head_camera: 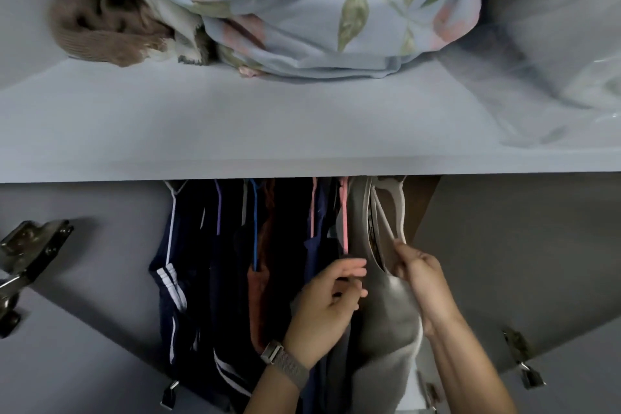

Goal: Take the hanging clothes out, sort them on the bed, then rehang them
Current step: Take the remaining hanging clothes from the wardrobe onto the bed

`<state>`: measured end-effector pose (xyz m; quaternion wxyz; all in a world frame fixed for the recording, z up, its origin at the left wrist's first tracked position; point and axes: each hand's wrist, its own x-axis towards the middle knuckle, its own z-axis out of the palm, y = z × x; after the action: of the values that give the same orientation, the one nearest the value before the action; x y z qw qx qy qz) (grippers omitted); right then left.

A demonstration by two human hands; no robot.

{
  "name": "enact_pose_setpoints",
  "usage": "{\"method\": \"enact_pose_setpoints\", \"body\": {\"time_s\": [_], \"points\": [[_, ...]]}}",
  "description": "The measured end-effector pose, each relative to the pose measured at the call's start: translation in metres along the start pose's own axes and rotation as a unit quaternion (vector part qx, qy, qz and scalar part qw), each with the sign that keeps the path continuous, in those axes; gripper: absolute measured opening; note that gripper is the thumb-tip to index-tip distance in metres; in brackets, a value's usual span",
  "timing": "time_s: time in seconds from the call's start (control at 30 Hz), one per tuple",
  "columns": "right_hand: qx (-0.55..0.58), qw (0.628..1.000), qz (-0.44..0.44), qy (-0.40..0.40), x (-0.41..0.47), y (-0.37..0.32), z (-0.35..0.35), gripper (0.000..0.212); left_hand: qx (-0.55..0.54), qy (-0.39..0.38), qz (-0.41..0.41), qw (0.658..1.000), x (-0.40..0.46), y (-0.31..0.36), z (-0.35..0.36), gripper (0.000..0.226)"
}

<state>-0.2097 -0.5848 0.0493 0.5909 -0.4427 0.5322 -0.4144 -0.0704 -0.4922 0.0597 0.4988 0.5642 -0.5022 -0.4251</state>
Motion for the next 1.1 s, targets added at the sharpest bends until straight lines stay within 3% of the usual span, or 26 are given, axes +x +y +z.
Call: {"method": "enact_pose_setpoints", "body": {"time_s": [0.2,0.37,0.47,0.57,0.7,0.8,0.87,0.9,0.97,1.1], "points": [[-0.115,0.992,-0.026,-0.047,-0.049,0.000,-0.056,0.056,0.035,-0.038,0.034,0.998,0.010,0.003,0.025,0.036],[-0.229,0.970,-0.019,-0.080,-0.077,-0.005,-0.098,0.045,0.080,-0.059,0.063,0.993,0.018,-0.001,0.047,0.044],[-0.303,0.949,-0.035,-0.083,-0.089,-0.010,-0.113,0.062,0.110,-0.073,0.077,0.988,0.019,-0.006,0.062,0.057],[-0.338,0.933,-0.076,-0.096,-0.101,-0.023,-0.122,0.061,0.231,-0.054,0.161,0.958,0.027,-0.011,0.068,0.060],[-0.351,0.924,-0.099,-0.112,-0.117,-0.038,-0.147,0.064,0.315,-0.023,0.181,0.931,0.043,-0.018,0.059,0.062],[-0.357,0.924,-0.088,-0.100,-0.134,-0.046,-0.172,0.059,0.400,0.011,0.253,0.881,0.052,-0.018,0.046,0.037],[-0.362,0.924,-0.090,-0.087,-0.144,-0.045,-0.184,0.048,0.403,-0.041,0.294,0.866,0.051,-0.014,0.041,0.042],[-0.362,0.925,-0.089,-0.077,-0.147,-0.043,-0.190,0.045,0.389,-0.073,0.303,0.867,0.047,-0.010,0.040,0.040],[-0.390,0.914,-0.101,-0.046,-0.149,-0.035,-0.202,0.058,0.366,-0.096,0.298,0.876,0.031,-0.004,0.040,0.032],[-0.495,0.850,-0.166,0.067,-0.142,-0.023,-0.220,0.056,0.352,-0.027,0.244,0.903,-0.017,0.007,0.043,0.035]]}}
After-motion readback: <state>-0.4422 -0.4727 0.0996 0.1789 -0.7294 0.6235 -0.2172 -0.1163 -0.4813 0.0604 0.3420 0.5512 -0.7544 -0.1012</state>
